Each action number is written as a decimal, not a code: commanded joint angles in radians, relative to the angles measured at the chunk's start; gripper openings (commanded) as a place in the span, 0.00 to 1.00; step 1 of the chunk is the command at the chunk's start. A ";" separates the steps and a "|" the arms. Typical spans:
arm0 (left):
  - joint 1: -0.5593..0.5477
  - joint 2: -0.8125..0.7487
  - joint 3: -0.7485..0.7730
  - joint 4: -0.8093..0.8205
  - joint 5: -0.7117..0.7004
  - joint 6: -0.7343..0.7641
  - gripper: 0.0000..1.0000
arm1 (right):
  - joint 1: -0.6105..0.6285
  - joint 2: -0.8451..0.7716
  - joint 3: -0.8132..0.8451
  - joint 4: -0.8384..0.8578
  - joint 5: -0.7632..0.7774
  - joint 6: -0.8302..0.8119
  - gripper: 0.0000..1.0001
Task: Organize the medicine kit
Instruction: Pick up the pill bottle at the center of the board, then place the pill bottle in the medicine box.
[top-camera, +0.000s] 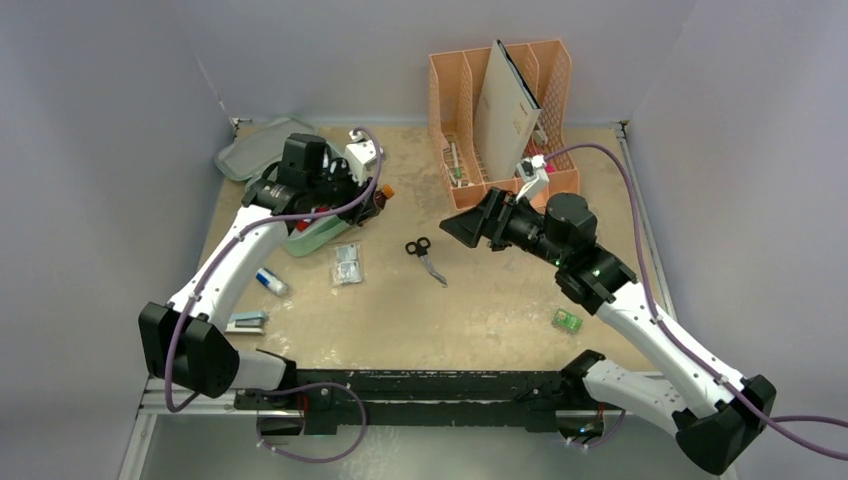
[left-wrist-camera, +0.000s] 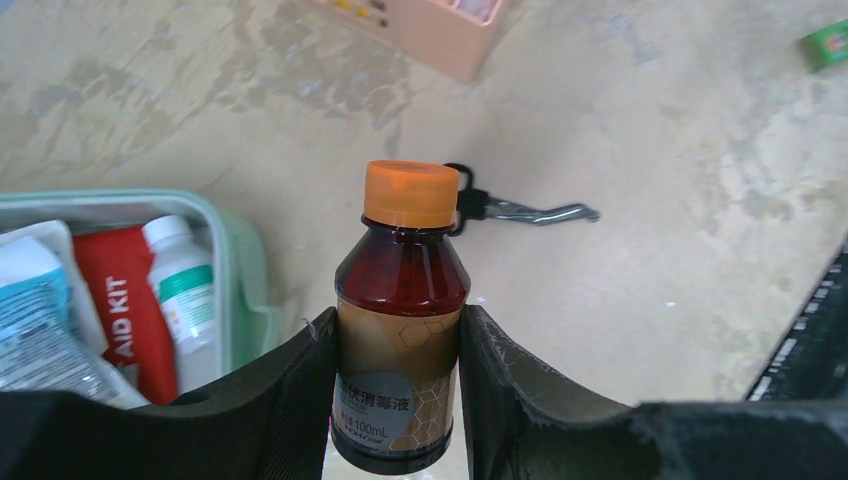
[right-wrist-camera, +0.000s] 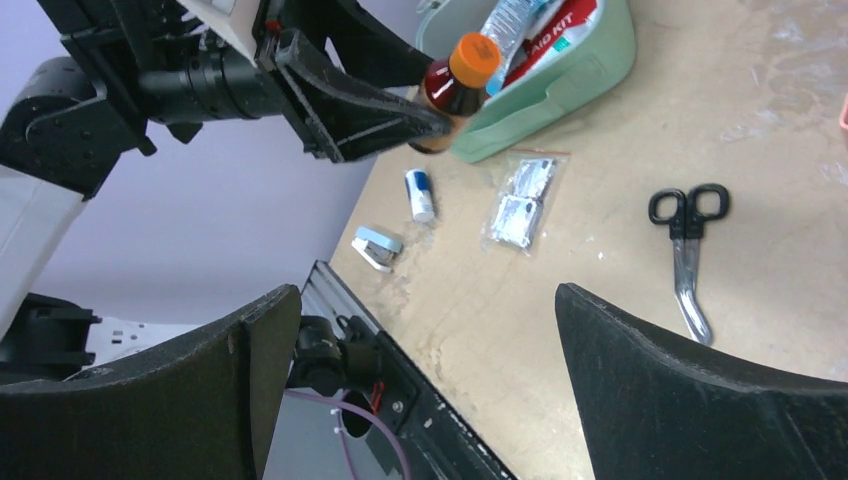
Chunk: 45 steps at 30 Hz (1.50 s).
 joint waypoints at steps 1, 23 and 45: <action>0.003 0.024 0.008 0.053 -0.116 0.118 0.22 | 0.002 -0.059 -0.039 -0.027 0.065 -0.027 0.99; 0.224 0.097 -0.039 0.070 -0.254 0.358 0.22 | 0.002 -0.079 -0.025 -0.147 0.027 -0.127 0.99; 0.275 0.361 0.033 0.048 -0.255 0.455 0.22 | 0.003 -0.094 0.003 -0.200 0.027 -0.168 0.99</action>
